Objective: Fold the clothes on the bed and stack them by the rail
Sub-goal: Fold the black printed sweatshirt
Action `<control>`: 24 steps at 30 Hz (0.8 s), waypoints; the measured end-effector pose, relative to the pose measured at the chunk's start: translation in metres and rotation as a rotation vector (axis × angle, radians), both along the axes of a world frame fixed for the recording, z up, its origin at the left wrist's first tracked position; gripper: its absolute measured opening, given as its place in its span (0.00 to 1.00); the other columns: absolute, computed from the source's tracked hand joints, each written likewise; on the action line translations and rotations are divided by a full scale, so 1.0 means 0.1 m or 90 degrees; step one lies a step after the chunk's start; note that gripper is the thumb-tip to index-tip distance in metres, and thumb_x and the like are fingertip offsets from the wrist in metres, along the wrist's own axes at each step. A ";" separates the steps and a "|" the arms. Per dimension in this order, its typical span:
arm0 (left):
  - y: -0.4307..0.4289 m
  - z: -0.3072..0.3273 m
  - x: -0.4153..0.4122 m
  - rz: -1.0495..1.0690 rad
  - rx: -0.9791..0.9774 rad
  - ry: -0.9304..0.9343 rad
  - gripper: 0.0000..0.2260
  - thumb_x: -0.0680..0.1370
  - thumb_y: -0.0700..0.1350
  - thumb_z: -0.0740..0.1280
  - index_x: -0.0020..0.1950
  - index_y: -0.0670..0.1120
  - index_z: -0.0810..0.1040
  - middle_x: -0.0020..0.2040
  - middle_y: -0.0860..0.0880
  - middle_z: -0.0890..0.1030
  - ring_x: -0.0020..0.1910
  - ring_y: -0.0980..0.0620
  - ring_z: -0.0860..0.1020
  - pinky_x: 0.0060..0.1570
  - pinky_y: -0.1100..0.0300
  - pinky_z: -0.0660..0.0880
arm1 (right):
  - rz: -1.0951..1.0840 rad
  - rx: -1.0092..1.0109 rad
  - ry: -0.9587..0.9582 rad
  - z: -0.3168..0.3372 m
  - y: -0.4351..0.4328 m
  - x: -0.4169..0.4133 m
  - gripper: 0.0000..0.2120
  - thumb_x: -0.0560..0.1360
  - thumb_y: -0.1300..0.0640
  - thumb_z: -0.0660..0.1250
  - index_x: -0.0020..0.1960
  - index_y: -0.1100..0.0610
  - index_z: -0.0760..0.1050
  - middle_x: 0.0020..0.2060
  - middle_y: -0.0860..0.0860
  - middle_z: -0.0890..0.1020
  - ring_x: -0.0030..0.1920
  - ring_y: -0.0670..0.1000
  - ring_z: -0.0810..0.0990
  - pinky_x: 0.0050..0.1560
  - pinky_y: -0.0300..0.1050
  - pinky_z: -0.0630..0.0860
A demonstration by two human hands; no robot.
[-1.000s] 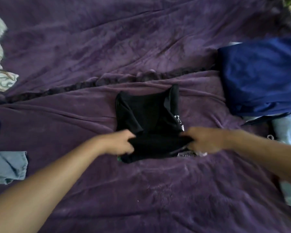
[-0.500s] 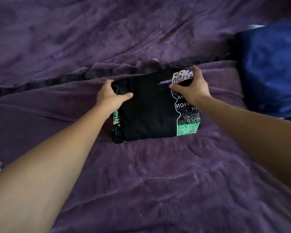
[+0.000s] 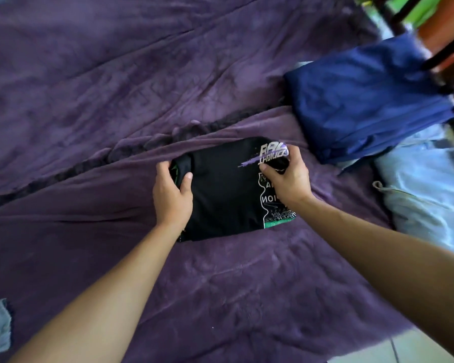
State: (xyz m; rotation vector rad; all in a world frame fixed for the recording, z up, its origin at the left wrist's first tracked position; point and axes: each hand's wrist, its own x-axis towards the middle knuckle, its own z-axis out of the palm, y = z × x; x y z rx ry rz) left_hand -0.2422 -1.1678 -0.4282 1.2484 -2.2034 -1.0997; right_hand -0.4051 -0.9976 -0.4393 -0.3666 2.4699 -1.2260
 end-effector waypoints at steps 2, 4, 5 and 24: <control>0.32 0.18 -0.16 -0.031 0.021 0.021 0.18 0.77 0.44 0.67 0.65 0.44 0.68 0.63 0.46 0.76 0.62 0.47 0.74 0.57 0.63 0.65 | -0.033 0.011 0.024 0.20 0.40 -0.10 0.21 0.69 0.48 0.74 0.58 0.47 0.69 0.45 0.41 0.79 0.51 0.50 0.79 0.54 0.50 0.75; 0.69 0.36 -0.38 -0.060 0.051 0.041 0.17 0.77 0.44 0.68 0.63 0.44 0.69 0.60 0.47 0.77 0.59 0.47 0.75 0.56 0.61 0.68 | -0.060 0.029 0.046 0.42 0.84 -0.27 0.21 0.69 0.48 0.74 0.58 0.48 0.69 0.46 0.44 0.79 0.52 0.53 0.79 0.55 0.52 0.75; 0.88 0.44 -0.52 -0.070 0.068 0.047 0.16 0.77 0.44 0.68 0.62 0.44 0.70 0.58 0.47 0.78 0.57 0.46 0.76 0.54 0.60 0.69 | -0.068 0.039 0.057 0.52 1.07 -0.39 0.22 0.69 0.48 0.74 0.58 0.49 0.69 0.46 0.45 0.80 0.52 0.54 0.79 0.54 0.51 0.75; 3.79 0.12 -2.67 -0.055 0.321 -0.151 0.23 0.79 0.51 0.64 0.71 0.45 0.65 0.67 0.43 0.71 0.65 0.43 0.71 0.63 0.53 0.68 | 0.126 0.566 0.083 0.93 3.56 -2.78 0.31 0.73 0.46 0.70 0.69 0.58 0.61 0.57 0.61 0.77 0.55 0.63 0.78 0.49 0.52 0.75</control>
